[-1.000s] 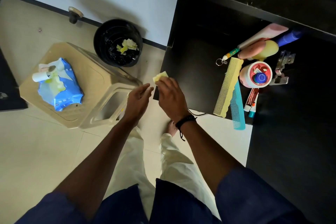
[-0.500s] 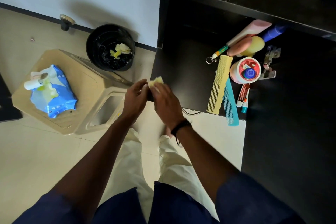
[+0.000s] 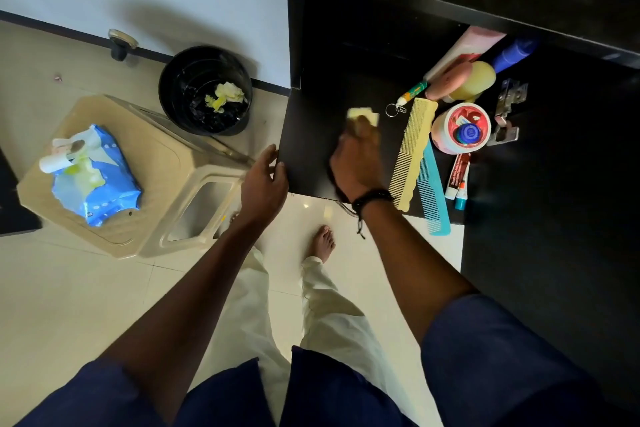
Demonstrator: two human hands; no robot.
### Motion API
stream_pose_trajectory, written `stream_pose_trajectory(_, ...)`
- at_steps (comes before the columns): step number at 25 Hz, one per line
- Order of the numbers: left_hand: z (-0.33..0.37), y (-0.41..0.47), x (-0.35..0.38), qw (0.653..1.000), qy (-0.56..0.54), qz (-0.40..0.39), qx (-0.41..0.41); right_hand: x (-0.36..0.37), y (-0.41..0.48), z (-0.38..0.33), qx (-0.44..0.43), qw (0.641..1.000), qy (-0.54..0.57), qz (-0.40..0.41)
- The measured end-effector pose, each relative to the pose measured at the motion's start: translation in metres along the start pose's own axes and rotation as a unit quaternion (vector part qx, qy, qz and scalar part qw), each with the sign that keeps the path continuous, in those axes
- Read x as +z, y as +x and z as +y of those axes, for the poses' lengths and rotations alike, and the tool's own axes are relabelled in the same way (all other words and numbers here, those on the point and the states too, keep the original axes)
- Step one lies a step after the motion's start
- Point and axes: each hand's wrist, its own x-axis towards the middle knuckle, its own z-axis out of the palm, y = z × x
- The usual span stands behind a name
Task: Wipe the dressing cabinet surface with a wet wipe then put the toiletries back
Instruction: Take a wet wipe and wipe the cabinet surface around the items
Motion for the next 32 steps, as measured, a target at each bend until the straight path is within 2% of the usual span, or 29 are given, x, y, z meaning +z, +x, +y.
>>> stream_pose_trajectory(3,0.004,0.004,-0.001,1.0,-0.004,0.005,0.029,0.015,-0.033,-0.036,-0.172,0.983,0.025,-0.055)
stream_pose_trajectory(5,0.012,0.006,-0.005,0.999,0.002,0.003,0.047,0.013,-0.036,-0.026,-0.21,0.976,0.025,-0.052)
stream_pose_trajectory(9,0.021,0.007,-0.009,0.997,0.048,-0.01,0.058,-0.02,0.045,0.012,-0.068,0.997,-0.016,-0.028)
stream_pose_trajectory(12,0.018,0.01,-0.01,0.995,0.075,-0.021,0.062,-0.046,0.113,0.018,-0.029,0.996,-0.068,-0.052)
stream_pose_trajectory(15,0.023,0.011,-0.015,0.993,0.1,-0.031,0.055,-0.046,0.134,-0.002,-0.017,0.994,-0.068,-0.083)
stream_pose_trajectory(19,0.024,0.012,-0.018,0.989,0.122,-0.06,0.052,-0.015,0.097,-0.041,-0.102,0.992,0.028,-0.074)
stream_pose_trajectory(23,0.026,0.004,-0.023,0.985,0.132,-0.099,0.039,0.01,0.016,-0.049,-0.18,0.982,0.053,-0.005)
stream_pose_trajectory(24,0.027,0.0,-0.025,0.985,0.128,-0.112,0.036,0.013,0.001,-0.041,-0.176,0.982,0.064,-0.006)
stream_pose_trajectory(25,0.029,-0.005,-0.027,0.985,0.119,-0.123,0.036,0.004,-0.014,-0.036,-0.149,0.984,0.084,-0.042)
stream_pose_trajectory(27,0.035,-0.018,-0.035,0.987,0.092,-0.13,0.034,-0.029,-0.037,-0.03,-0.057,0.986,0.133,-0.078)
stream_pose_trajectory(28,0.039,-0.026,-0.039,0.987,0.079,-0.132,0.036,-0.052,-0.044,-0.03,-0.019,0.986,0.164,-0.038)
stream_pose_trajectory(30,0.05,-0.041,-0.048,0.987,0.057,-0.137,0.056,-0.113,-0.05,-0.036,-0.011,0.969,0.204,0.136)
stream_pose_trajectory(32,0.061,-0.051,-0.056,0.987,0.033,-0.134,0.077,-0.173,-0.048,-0.045,-0.067,0.914,0.252,0.31)
